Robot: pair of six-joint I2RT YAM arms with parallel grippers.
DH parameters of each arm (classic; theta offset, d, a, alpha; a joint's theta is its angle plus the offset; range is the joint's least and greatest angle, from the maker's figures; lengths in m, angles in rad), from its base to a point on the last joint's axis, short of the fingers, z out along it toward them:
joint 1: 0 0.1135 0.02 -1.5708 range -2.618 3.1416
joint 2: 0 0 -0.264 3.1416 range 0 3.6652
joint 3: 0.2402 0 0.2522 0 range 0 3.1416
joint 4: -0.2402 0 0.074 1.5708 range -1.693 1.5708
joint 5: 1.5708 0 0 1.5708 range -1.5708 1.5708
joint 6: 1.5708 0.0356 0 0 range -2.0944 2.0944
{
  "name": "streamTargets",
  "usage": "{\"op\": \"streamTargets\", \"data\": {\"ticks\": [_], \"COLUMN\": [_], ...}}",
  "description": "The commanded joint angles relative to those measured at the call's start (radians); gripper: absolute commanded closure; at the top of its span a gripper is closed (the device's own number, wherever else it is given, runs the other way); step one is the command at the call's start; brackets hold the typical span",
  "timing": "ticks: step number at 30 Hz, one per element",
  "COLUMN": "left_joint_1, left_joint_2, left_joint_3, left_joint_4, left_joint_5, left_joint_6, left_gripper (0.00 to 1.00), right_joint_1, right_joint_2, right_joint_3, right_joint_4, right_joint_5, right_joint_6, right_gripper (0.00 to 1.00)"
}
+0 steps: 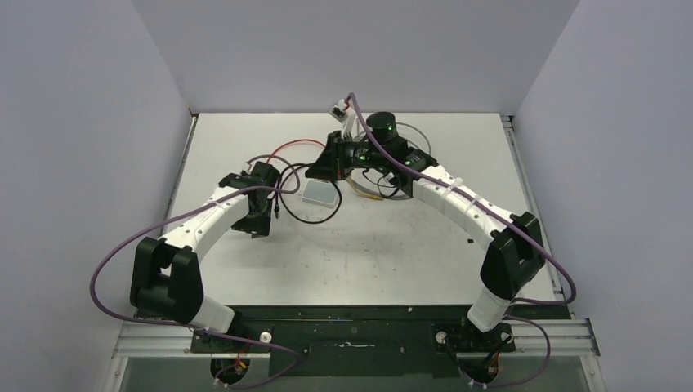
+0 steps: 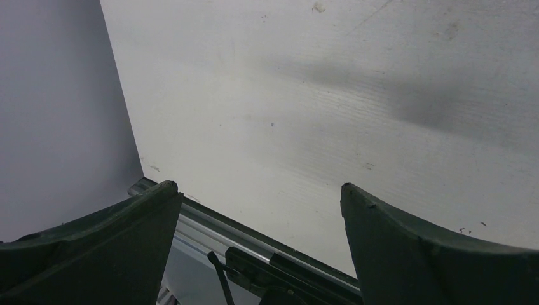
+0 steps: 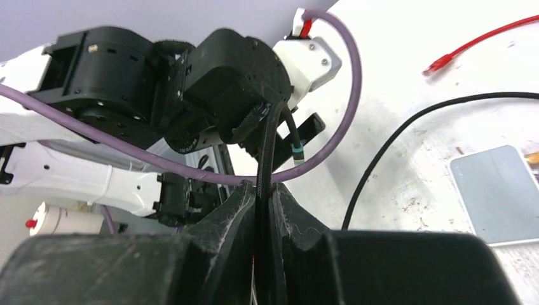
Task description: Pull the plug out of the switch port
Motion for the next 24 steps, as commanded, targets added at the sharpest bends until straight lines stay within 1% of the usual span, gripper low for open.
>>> {"op": "streamTargets", "data": {"ticks": [1, 7, 11, 14, 20, 24], "left_joint_1": [-0.007, -0.007, -0.007, -0.007, -0.007, -0.005], "left_joint_2": [0.018, 0.028, 0.042, 0.063, 0.097, 0.137], "left_joint_3": [0.047, 0.049, 0.058, 0.071, 0.083, 0.094], "left_joint_4": [-0.026, -0.030, -0.036, -0.051, -0.071, -0.082], "left_joint_5": [-0.039, -0.041, -0.041, -0.056, -0.076, -0.087], "left_joint_6": [0.001, -0.002, 0.010, 0.008, 0.000, 0.002], "left_gripper": [0.04, 0.04, 0.04, 0.04, 0.04, 0.04], "right_joint_1": [-0.031, -0.071, -0.116, -0.144, -0.168, -0.176], "right_joint_2": [-0.108, -0.173, -0.217, -0.245, -0.296, -0.313], "right_joint_3": [-0.039, -0.102, -0.183, -0.225, -0.286, -0.292], "right_joint_4": [0.110, 0.178, 0.289, 0.341, 0.369, 0.377], "right_joint_5": [0.055, 0.094, 0.091, 0.088, 0.132, 0.148], "right_joint_6": [0.035, 0.075, 0.155, 0.206, 0.238, 0.246], "right_gripper": [0.95, 0.95, 0.95, 0.95, 0.95, 0.95]}}
